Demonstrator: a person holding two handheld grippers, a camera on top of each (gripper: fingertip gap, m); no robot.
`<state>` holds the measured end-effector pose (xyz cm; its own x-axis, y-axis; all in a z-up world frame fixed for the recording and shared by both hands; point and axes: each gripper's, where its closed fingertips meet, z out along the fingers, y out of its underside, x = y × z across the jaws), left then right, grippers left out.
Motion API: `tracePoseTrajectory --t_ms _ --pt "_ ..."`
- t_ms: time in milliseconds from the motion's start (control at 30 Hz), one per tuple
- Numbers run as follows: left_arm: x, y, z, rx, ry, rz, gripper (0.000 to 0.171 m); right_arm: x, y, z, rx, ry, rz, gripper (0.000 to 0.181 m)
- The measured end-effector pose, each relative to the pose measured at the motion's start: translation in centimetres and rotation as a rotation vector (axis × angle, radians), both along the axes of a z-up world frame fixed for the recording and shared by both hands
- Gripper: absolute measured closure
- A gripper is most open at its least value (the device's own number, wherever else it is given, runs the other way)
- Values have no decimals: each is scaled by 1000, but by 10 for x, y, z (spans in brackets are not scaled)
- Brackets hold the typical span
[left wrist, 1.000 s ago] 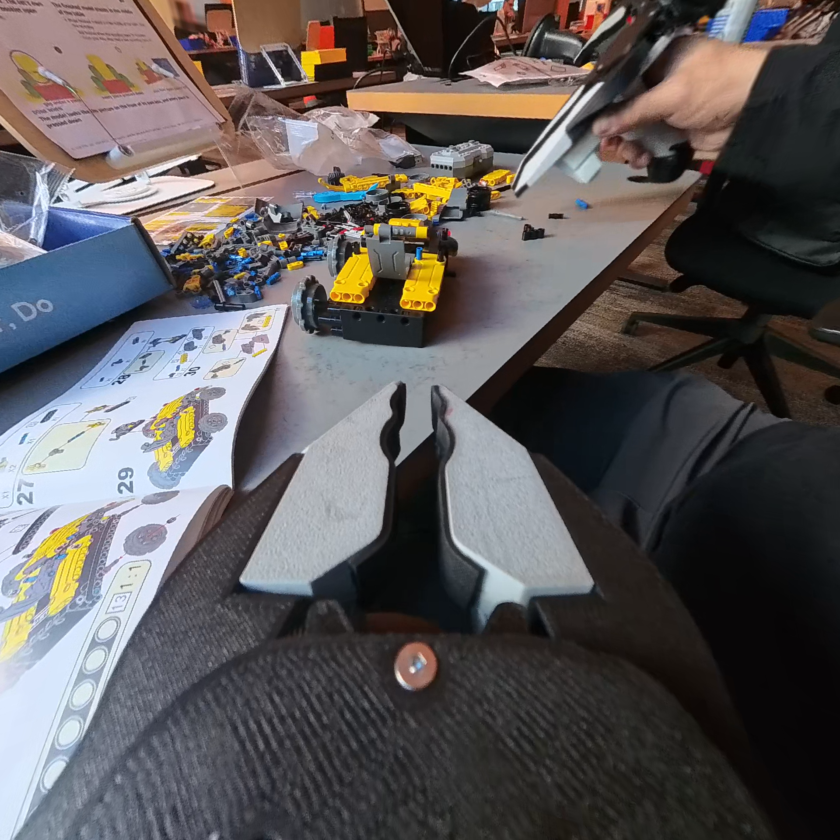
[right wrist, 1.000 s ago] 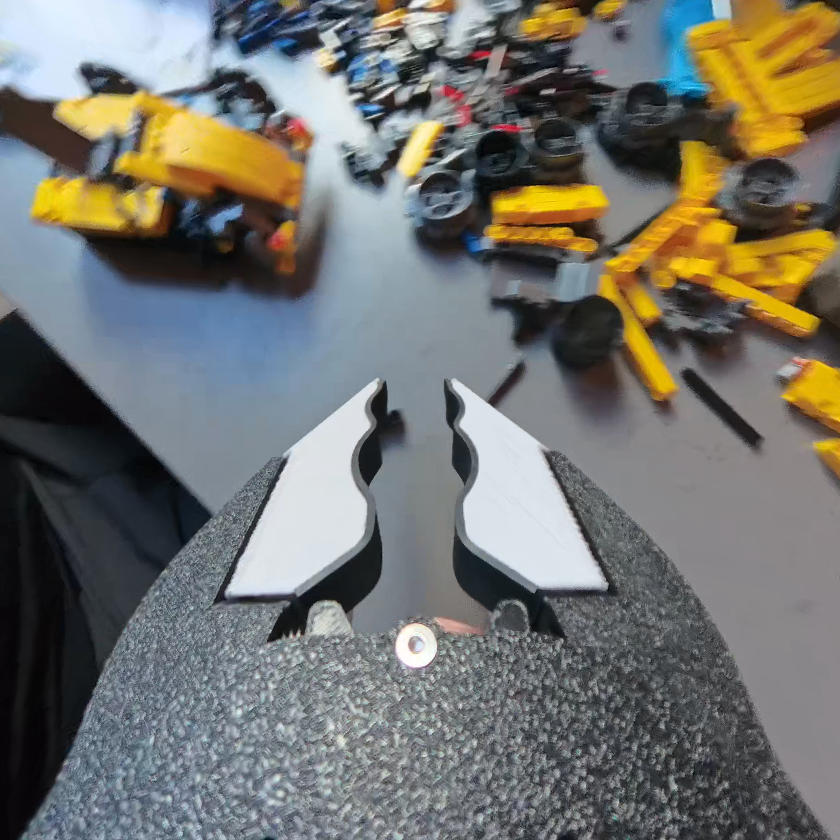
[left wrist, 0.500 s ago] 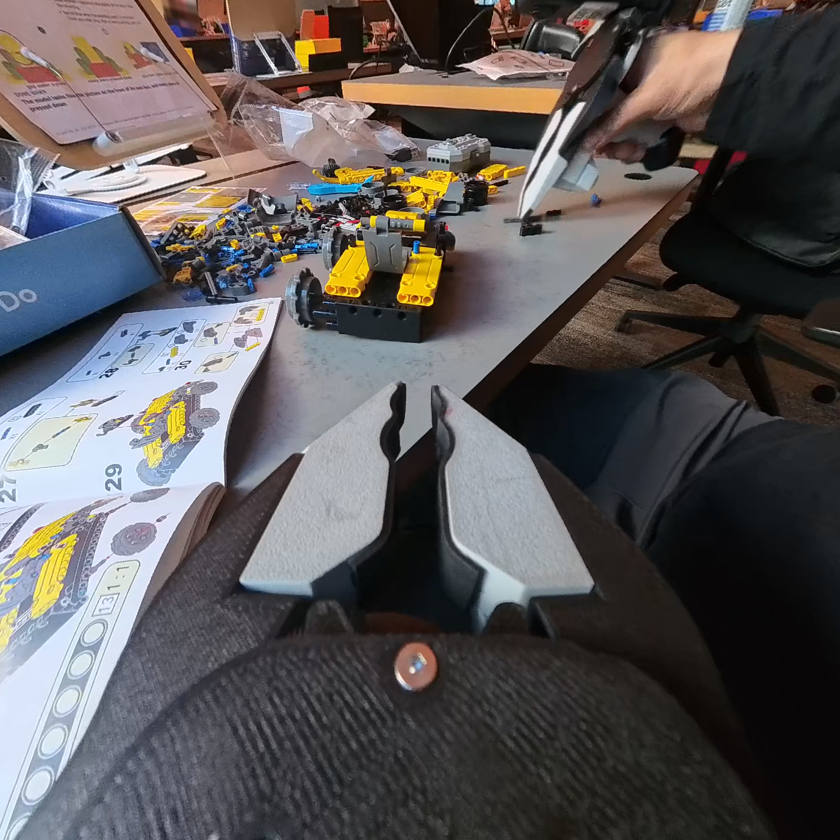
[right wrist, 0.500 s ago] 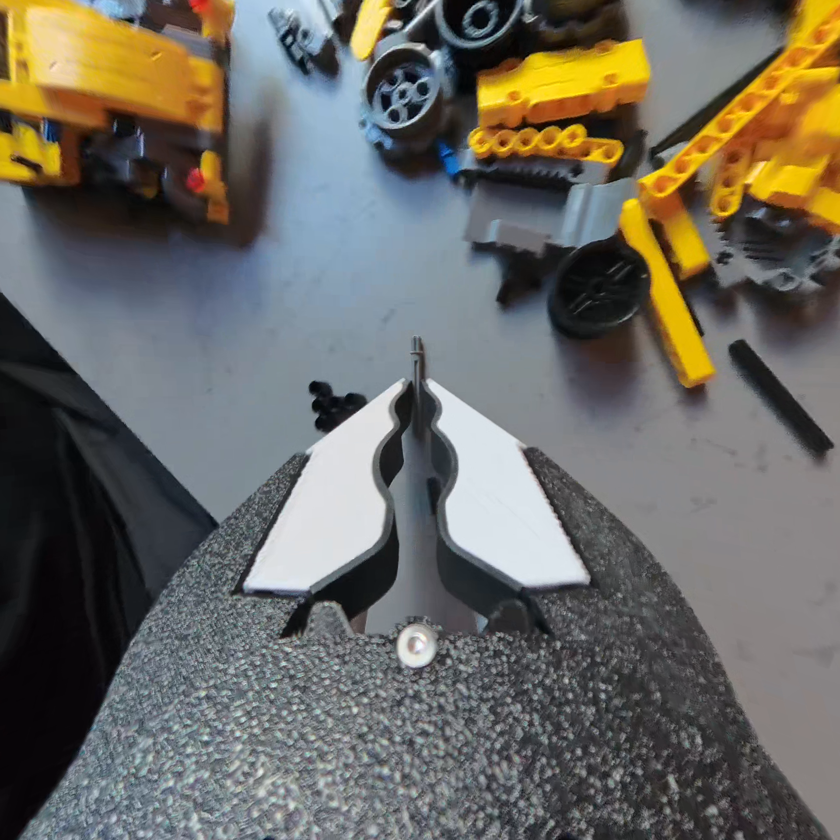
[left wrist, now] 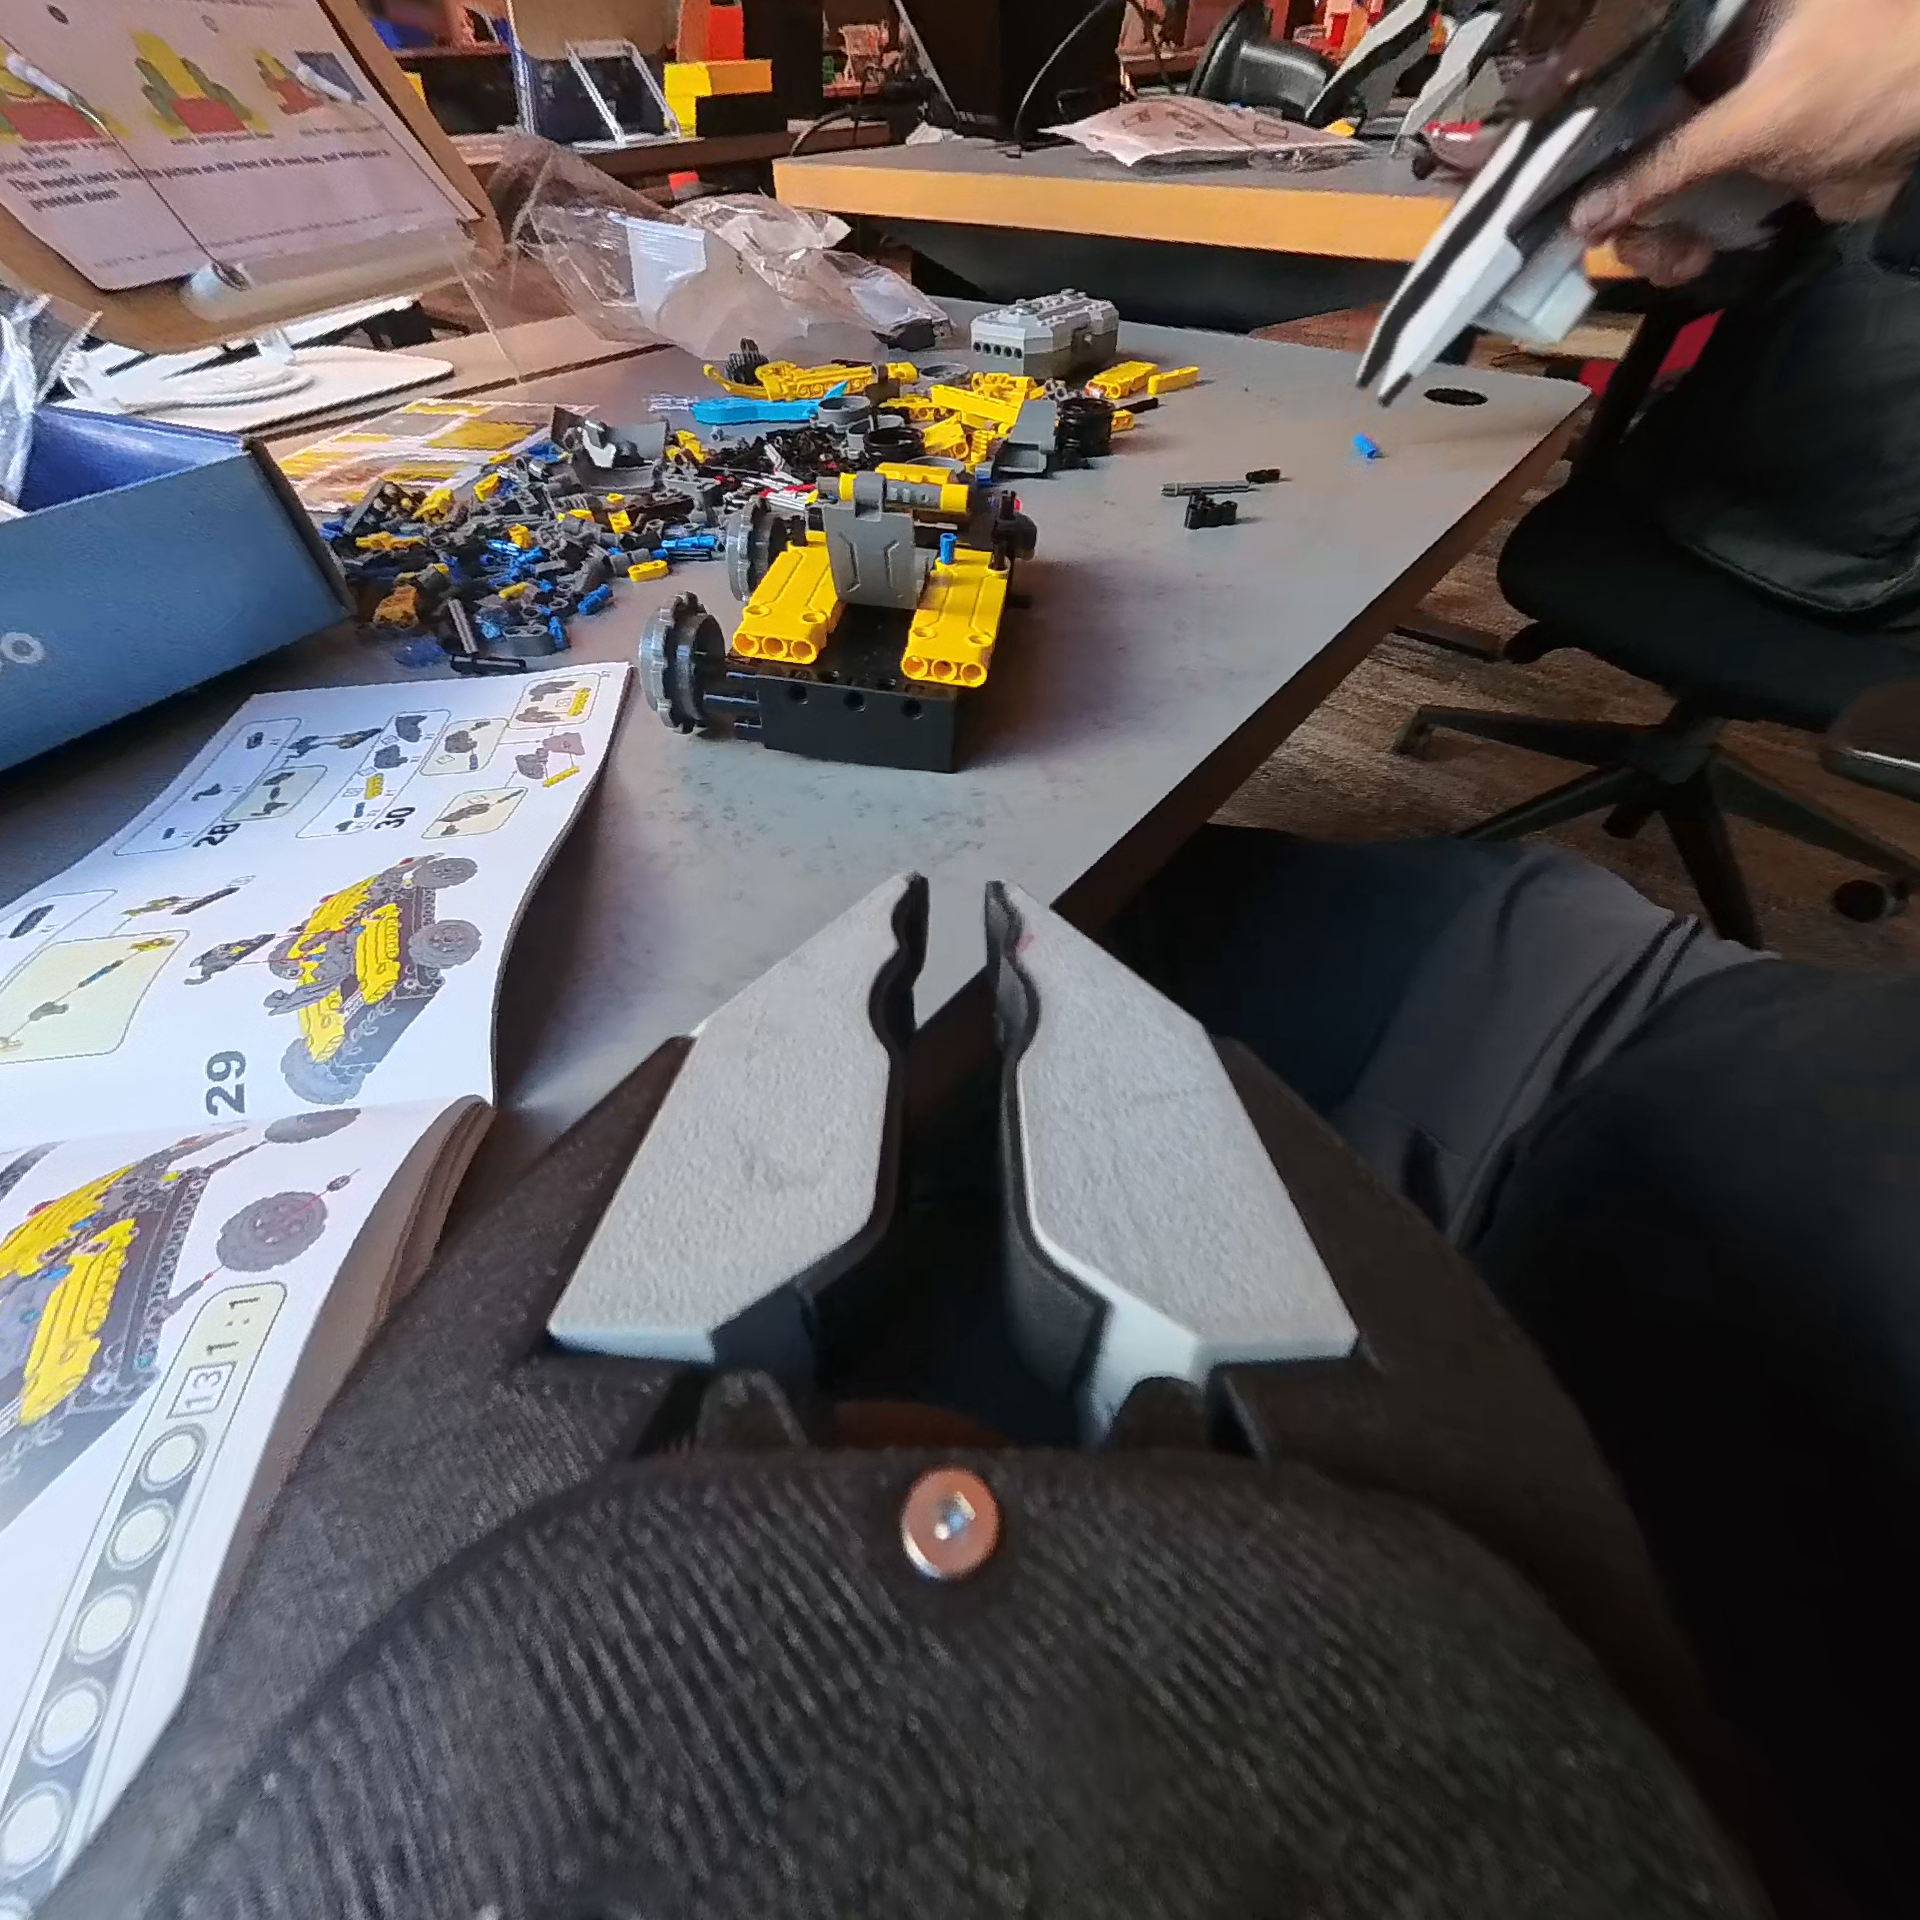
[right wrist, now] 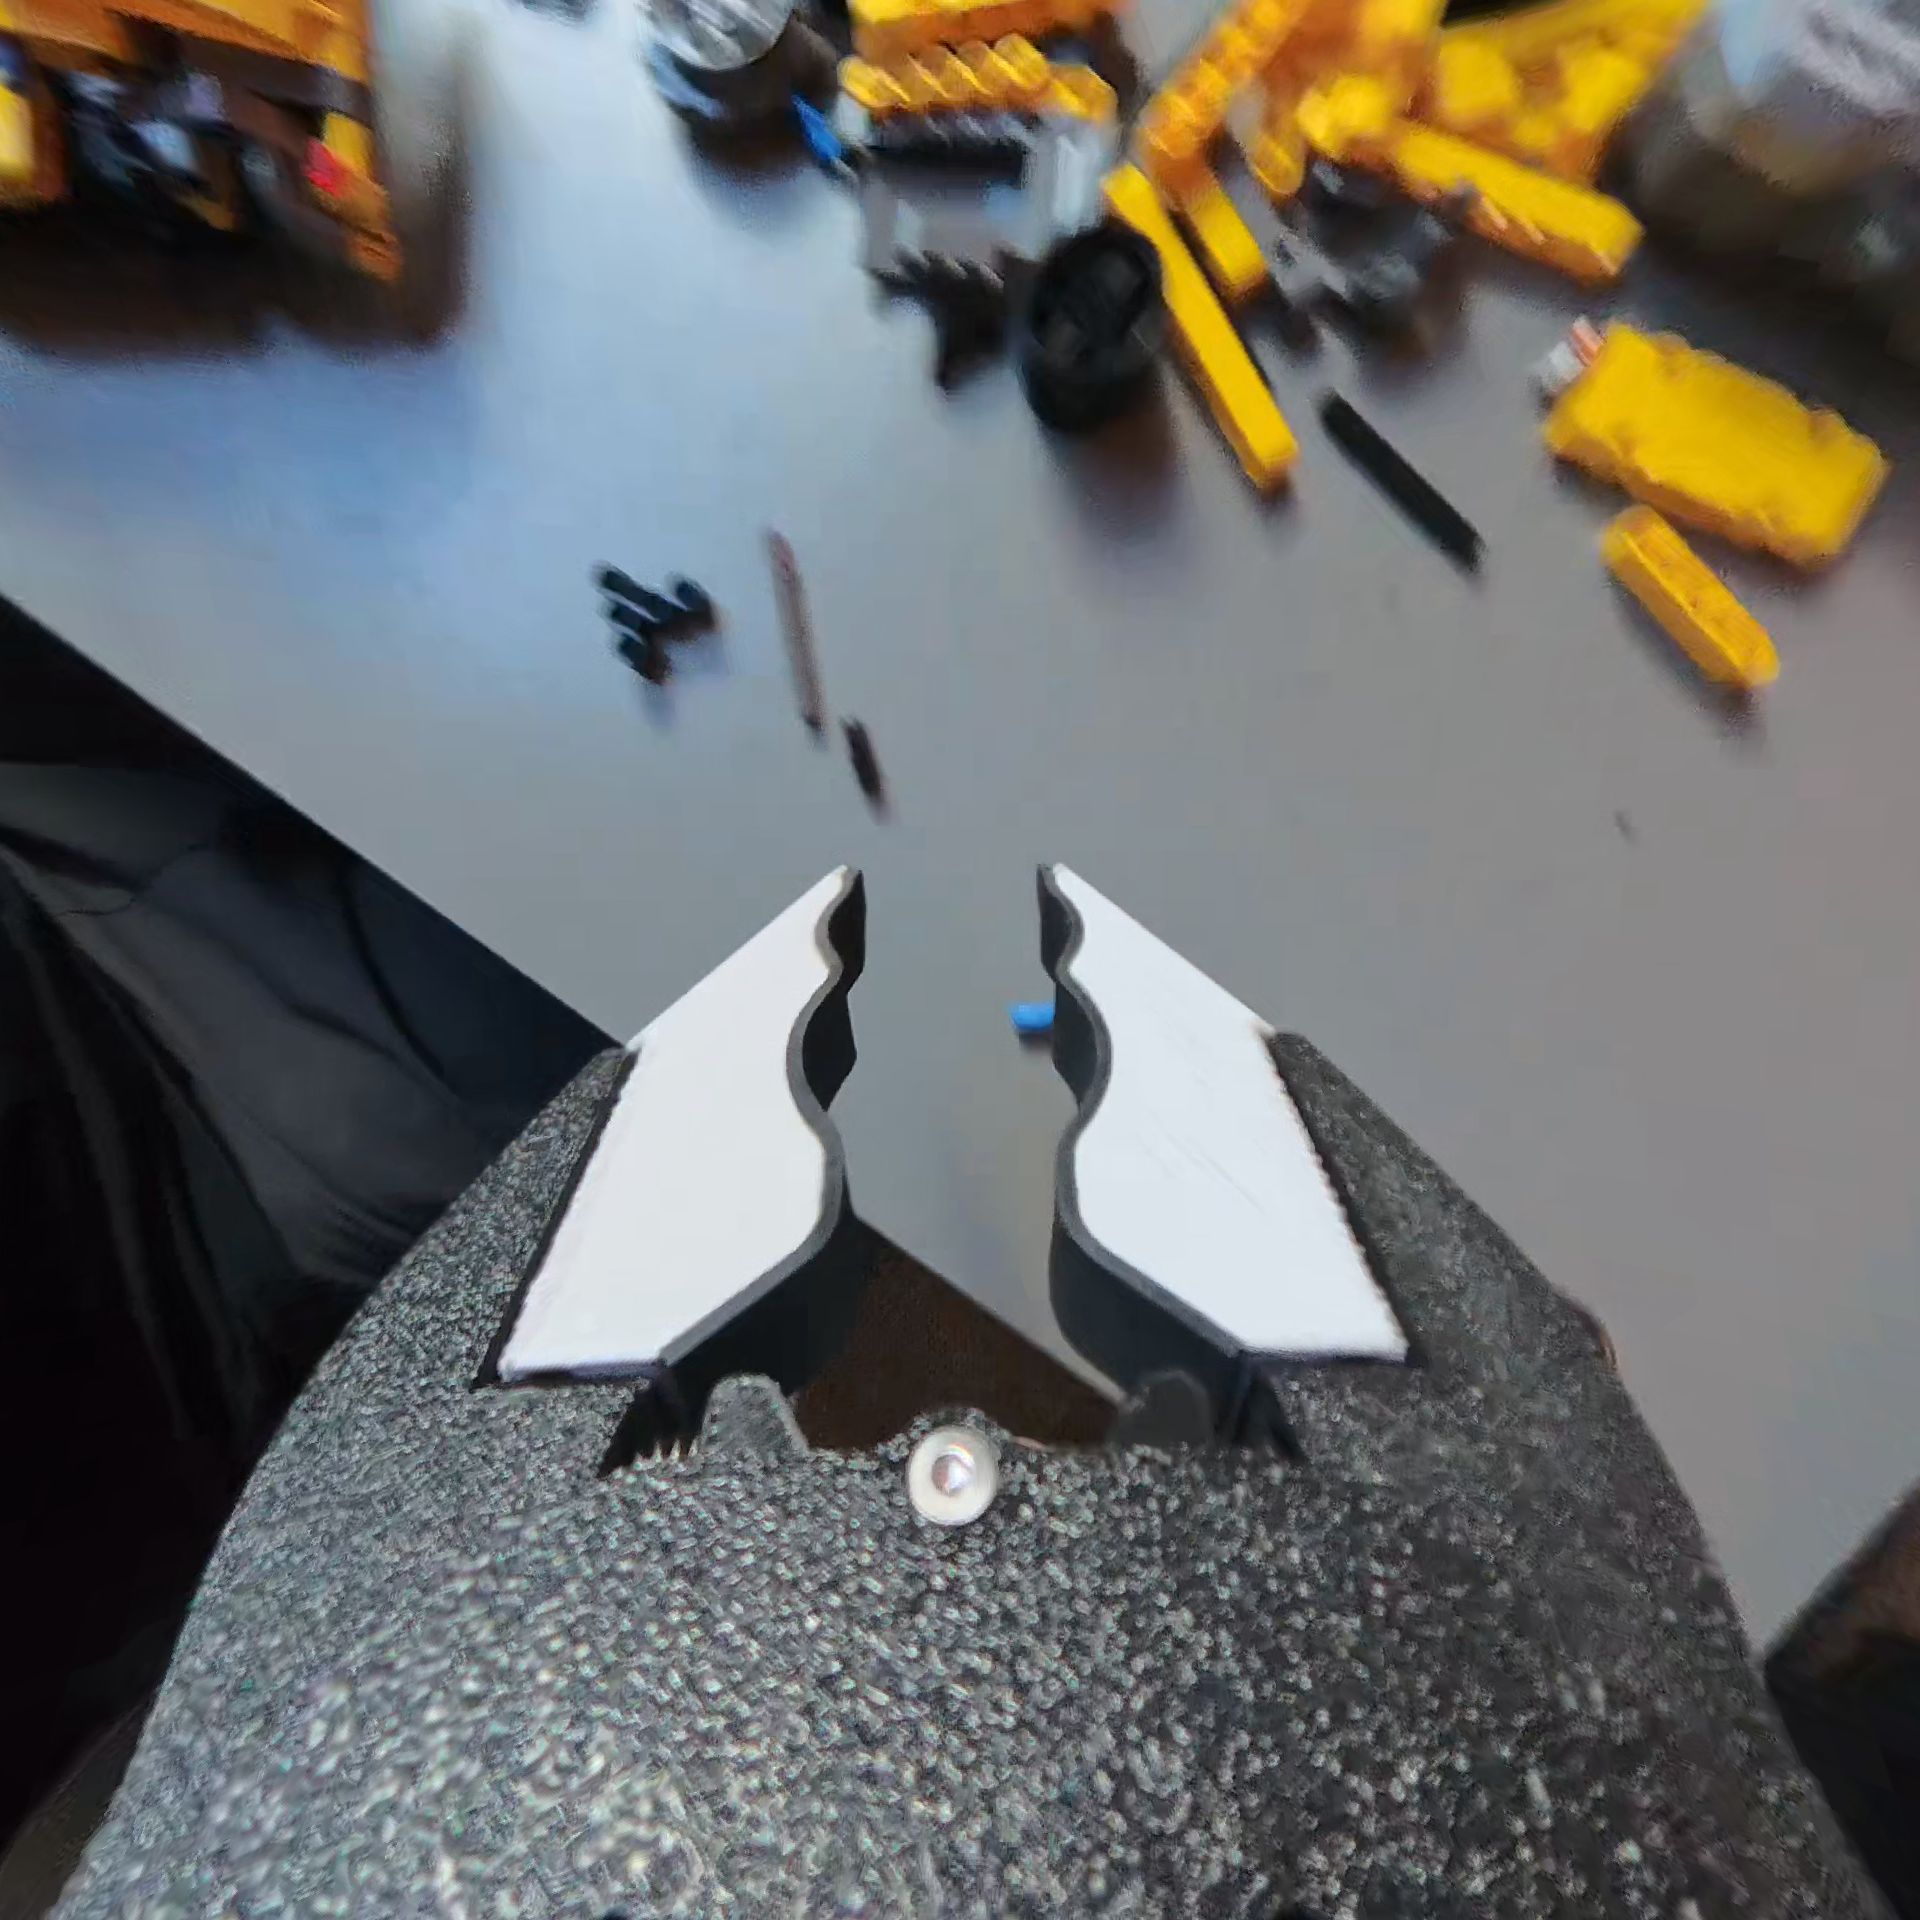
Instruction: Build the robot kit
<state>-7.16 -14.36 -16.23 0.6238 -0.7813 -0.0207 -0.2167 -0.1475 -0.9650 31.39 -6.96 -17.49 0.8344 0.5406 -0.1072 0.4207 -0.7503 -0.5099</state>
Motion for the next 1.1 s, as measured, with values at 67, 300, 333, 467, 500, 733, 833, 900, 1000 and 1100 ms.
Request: tracePoseTrajectory --t_ms 67,300,333,467,500,733,833,900,1000,1100 --pt "3 -2 -1 -2 2 -12 164 15 -10 -7 11 -8 -41 142" --pt "4 -1 -6 13 38 1 164 23 -10 -30 70 18 -53 145" --pt "2 0 -6 13 38 8 164 22 -9 -30 72 30 -45 147" --pt "2 2 -7 9 42 15 164 16 -11 -31 86 48 0 176" --pt "3 2 -8 7 46 12 164 16 -11 -31 91 44 1 176" --pt "6 1 -11 5 57 3 164 12 -13 -30 114 68 21 177" --pt "5 2 -11 7 61 7 164 -1 -12 -19 147 107 36 177" --pt "5 2 -12 7 63 8 164 -23 -13 -4 172 151 75 177" --pt "6 2 -12 4 61 3 164 -66 -15 9 190 164 157 177" --pt "6 1 -12 10 67 1 164 -108 -13 6 178 140 237 177"
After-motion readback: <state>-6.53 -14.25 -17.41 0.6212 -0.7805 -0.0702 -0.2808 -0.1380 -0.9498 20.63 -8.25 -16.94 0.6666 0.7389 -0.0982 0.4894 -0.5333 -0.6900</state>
